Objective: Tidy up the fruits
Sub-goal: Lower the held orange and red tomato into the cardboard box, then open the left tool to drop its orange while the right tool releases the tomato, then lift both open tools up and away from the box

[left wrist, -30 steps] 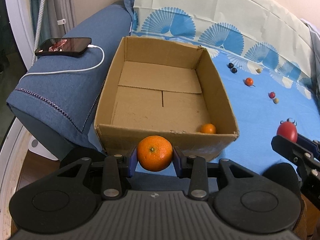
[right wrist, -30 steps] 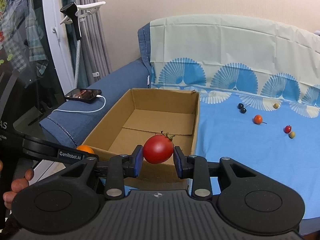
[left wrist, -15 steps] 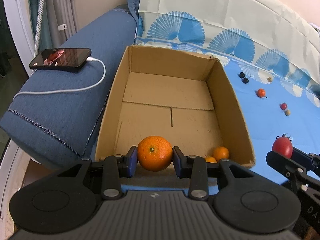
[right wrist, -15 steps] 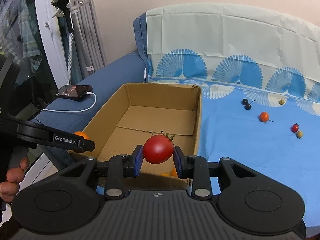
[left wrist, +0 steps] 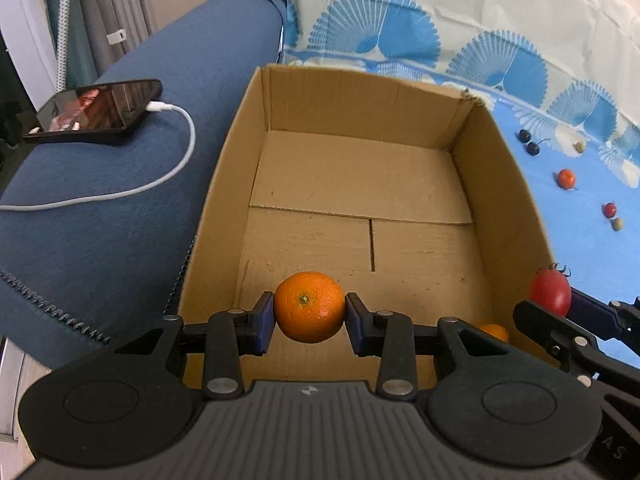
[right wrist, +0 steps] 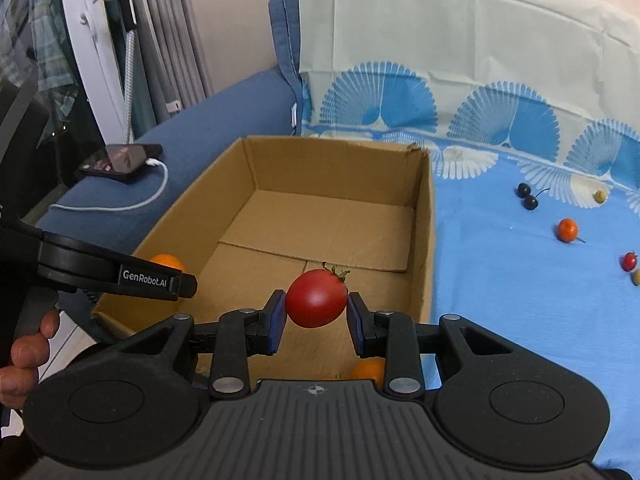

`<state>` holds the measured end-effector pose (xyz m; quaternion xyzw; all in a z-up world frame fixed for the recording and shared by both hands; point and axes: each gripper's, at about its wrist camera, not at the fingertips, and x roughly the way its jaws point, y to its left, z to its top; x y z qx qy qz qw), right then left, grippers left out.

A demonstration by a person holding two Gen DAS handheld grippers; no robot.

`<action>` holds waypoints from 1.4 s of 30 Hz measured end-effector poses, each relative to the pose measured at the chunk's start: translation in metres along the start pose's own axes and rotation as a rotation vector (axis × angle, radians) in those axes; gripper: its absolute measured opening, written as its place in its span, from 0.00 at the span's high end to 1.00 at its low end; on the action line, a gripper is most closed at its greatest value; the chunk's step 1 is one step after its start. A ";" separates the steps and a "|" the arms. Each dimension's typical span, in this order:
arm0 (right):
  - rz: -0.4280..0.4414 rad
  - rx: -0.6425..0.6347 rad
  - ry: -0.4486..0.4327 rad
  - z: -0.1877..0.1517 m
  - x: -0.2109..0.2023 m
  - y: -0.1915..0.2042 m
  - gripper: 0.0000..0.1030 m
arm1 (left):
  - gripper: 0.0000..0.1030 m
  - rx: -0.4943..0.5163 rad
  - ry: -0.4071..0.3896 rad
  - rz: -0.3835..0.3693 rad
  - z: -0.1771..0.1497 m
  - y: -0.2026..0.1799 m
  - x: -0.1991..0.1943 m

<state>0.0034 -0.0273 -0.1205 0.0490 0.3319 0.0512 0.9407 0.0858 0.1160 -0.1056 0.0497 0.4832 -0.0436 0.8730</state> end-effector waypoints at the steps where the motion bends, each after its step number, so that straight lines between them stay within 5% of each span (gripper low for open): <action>1: 0.001 -0.001 0.008 0.000 0.006 -0.001 0.67 | 0.60 0.003 0.006 0.001 0.001 -0.001 0.006; 27: -0.021 -0.096 0.111 -0.012 0.063 -0.004 0.67 | 0.59 0.056 0.112 0.087 -0.008 -0.003 0.080; 29: -0.021 -0.113 0.110 -0.012 0.064 -0.002 0.67 | 0.57 0.065 0.107 0.092 -0.008 -0.003 0.079; 32: -0.006 -0.111 0.115 -0.010 0.064 -0.004 0.65 | 0.36 0.057 0.105 0.041 -0.005 -0.002 0.073; 34: -0.004 -0.113 0.107 -0.006 0.059 -0.004 0.47 | 0.15 0.060 0.108 -0.021 -0.003 -0.005 0.064; 35: -0.012 -0.121 0.096 -0.004 0.055 -0.003 0.33 | 0.13 0.056 0.101 -0.027 -0.002 -0.007 0.059; 37: -0.050 -0.143 0.079 -0.002 0.046 -0.001 0.25 | 0.00 0.069 0.063 0.044 -0.003 -0.011 0.045; 39: -0.048 -0.137 0.080 0.000 0.032 -0.004 0.12 | 0.00 0.100 0.012 0.064 -0.007 -0.013 0.030; 42: -0.041 -0.095 0.081 -0.002 0.007 -0.007 0.11 | 0.00 0.110 -0.007 0.058 -0.015 -0.012 0.006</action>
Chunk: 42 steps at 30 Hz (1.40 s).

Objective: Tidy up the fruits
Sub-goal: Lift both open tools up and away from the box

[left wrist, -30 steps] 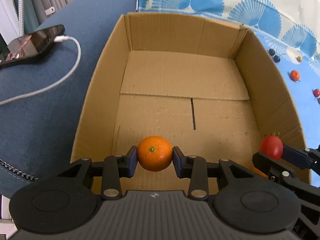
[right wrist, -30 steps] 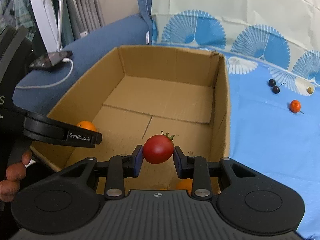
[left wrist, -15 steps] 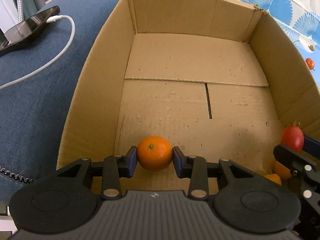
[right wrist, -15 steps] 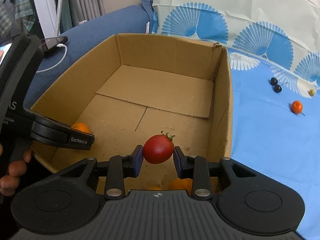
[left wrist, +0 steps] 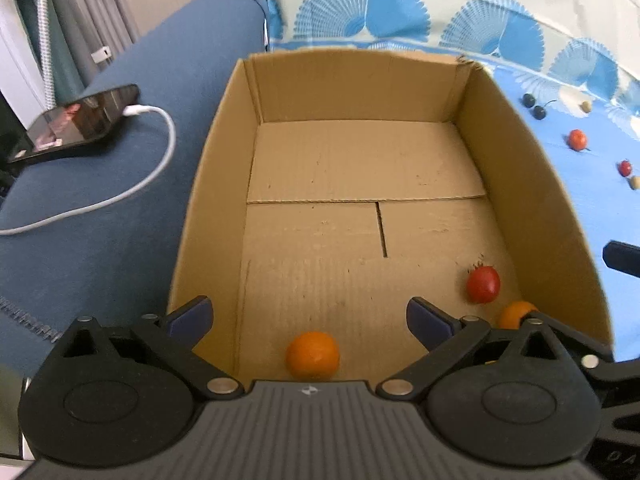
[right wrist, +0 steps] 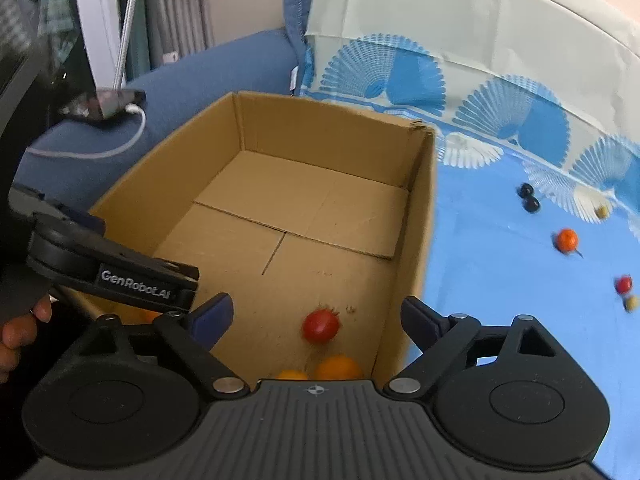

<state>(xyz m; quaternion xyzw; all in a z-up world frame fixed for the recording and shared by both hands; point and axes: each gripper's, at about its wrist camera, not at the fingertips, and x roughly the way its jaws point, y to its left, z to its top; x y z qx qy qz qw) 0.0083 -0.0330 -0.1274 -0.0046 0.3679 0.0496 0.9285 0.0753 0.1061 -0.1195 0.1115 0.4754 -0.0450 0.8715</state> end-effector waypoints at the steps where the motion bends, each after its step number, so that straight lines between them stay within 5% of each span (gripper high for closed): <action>1: 0.001 0.008 0.003 -0.003 -0.008 0.000 0.11 | 0.00 0.001 -0.005 0.001 -0.004 0.000 -0.008; 17: -0.015 0.064 -0.192 -0.048 -0.137 0.023 0.03 | 0.00 -0.056 -0.105 0.034 -0.070 -0.003 -0.124; 31: 0.000 0.078 -0.270 -0.070 -0.187 0.029 0.01 | 0.00 -0.030 -0.192 0.036 -0.104 -0.021 -0.176; 42: -0.013 0.090 -0.286 -0.073 -0.196 0.030 0.01 | 0.00 -0.016 -0.201 0.024 -0.108 -0.023 -0.181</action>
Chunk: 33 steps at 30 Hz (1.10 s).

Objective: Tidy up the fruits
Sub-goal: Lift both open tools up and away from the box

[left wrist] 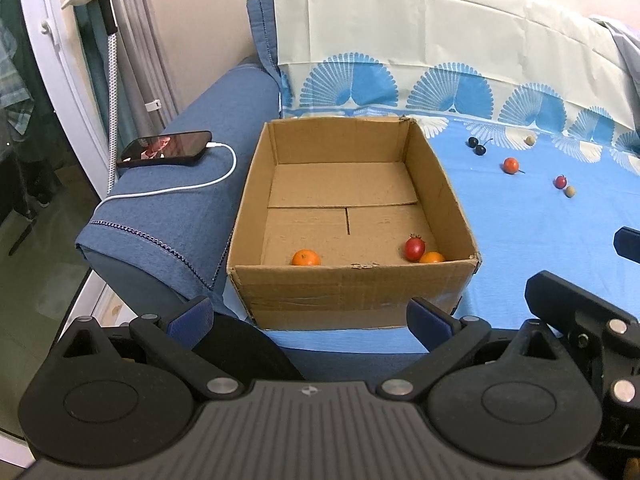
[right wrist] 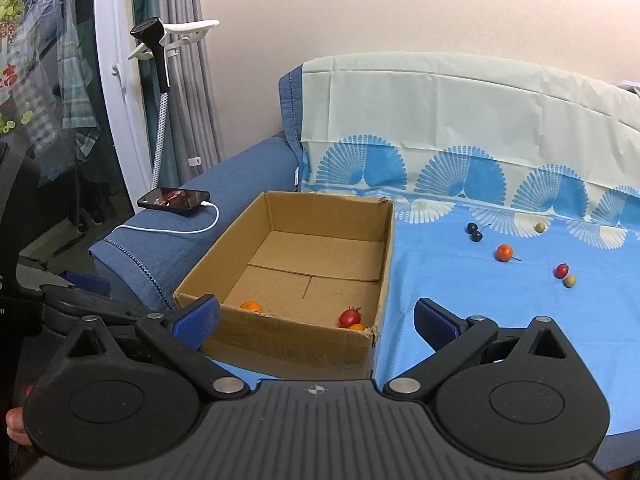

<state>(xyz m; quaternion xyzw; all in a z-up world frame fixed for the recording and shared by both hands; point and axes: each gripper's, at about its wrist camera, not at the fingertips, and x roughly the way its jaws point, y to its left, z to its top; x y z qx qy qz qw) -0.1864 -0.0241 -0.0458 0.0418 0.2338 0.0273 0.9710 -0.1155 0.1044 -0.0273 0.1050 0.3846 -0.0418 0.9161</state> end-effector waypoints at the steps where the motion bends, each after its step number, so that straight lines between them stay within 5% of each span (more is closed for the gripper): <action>1: 0.000 0.000 0.001 0.000 0.000 0.000 0.01 | 0.00 0.002 0.002 0.000 0.000 -0.001 0.001; 33: 0.019 0.063 0.114 -0.009 0.040 -0.017 0.01 | 0.00 0.067 0.125 0.001 0.004 -0.015 0.048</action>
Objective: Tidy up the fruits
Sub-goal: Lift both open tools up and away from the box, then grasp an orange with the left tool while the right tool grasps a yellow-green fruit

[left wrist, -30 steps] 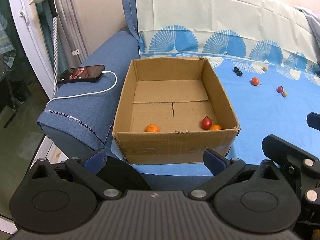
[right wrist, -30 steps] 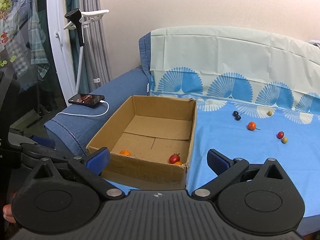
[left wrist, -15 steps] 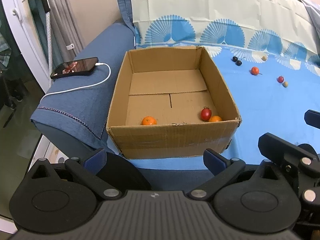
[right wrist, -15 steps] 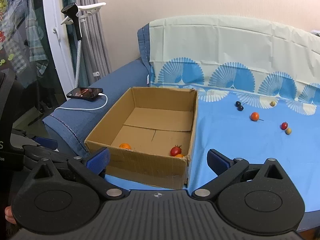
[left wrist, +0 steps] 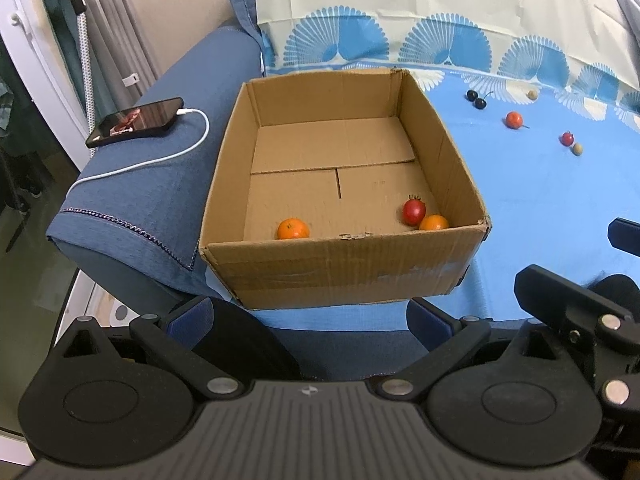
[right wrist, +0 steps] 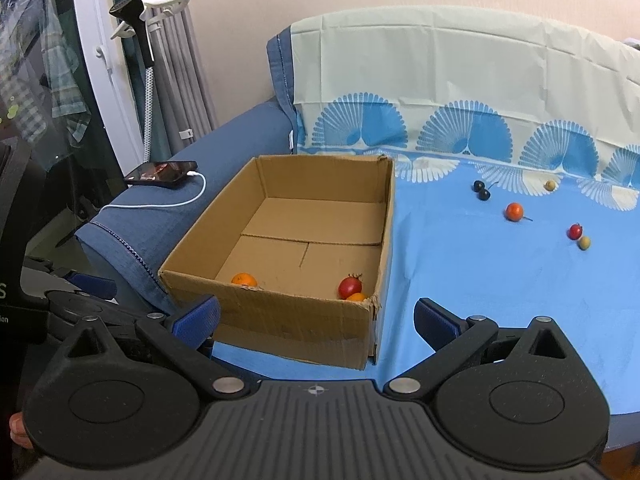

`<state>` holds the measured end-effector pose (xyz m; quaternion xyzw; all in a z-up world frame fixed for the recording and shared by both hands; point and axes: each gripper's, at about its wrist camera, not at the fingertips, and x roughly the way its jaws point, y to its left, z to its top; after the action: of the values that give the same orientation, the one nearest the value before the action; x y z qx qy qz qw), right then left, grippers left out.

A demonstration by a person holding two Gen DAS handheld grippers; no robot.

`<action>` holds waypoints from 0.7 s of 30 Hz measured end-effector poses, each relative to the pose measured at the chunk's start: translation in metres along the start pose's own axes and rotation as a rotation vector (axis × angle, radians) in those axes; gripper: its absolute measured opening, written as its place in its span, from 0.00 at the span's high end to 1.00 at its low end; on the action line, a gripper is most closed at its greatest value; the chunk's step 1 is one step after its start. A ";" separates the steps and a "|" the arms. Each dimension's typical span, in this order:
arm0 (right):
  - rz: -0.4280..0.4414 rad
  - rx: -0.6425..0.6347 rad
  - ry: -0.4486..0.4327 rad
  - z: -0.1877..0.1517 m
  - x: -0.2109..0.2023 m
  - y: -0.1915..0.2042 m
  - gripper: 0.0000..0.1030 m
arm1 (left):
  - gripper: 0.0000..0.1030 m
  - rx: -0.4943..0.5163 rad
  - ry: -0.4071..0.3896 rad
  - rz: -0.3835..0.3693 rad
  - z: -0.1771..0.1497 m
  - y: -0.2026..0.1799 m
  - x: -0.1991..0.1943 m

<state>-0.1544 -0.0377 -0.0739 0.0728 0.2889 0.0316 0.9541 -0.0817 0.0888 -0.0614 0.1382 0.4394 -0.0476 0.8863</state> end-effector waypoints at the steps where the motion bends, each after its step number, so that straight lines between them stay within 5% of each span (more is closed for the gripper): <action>1: -0.001 0.003 0.004 0.000 0.001 -0.001 0.01 | 0.00 0.004 0.006 0.000 0.001 -0.001 0.002; 21: -0.094 0.158 0.045 -0.001 0.021 -0.088 0.01 | 0.00 0.149 0.077 -0.052 0.047 -0.083 0.044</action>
<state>-0.1360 -0.1218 -0.0999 0.1335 0.3148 -0.0343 0.9391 -0.0359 -0.0023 -0.0855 0.1940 0.4719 -0.0980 0.8545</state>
